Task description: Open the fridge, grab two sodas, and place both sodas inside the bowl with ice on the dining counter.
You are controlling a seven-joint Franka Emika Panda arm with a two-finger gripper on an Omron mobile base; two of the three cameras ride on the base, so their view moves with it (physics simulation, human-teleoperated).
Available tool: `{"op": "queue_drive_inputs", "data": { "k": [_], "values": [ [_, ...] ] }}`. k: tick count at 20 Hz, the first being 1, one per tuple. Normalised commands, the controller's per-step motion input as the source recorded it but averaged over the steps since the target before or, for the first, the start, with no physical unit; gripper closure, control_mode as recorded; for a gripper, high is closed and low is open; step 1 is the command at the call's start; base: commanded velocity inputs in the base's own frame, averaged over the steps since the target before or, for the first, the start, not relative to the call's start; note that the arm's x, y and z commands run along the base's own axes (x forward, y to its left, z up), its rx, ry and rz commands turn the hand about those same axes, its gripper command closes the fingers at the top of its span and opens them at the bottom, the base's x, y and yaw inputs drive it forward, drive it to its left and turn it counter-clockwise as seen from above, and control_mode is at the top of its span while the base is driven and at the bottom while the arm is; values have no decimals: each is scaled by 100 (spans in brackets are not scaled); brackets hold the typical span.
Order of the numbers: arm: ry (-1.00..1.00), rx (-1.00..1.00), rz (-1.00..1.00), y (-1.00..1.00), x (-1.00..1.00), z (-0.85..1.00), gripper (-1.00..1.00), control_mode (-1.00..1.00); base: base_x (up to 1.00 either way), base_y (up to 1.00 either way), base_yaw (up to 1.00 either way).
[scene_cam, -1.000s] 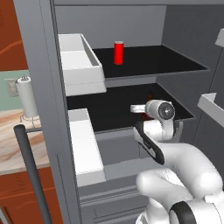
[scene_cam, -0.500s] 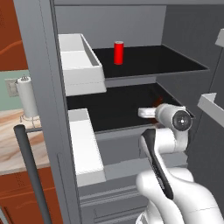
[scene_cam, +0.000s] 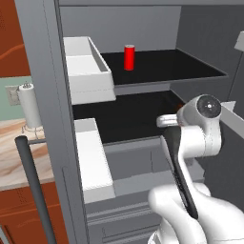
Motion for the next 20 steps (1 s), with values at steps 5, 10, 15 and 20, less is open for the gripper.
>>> {"op": "queue_drive_inputs", "data": {
  "k": [5,10,15,20],
  "values": [
    [10,0,0,-10,-97,-6,100,-100,0,0,0],
    [1,0,0,0,-70,5,100,-100,0,0,0],
    [0,-2,0,2,-22,-1,100,-100,0,0,0],
    [0,-3,0,0,-26,-8,100,-100,0,0,0]
  ]
}}
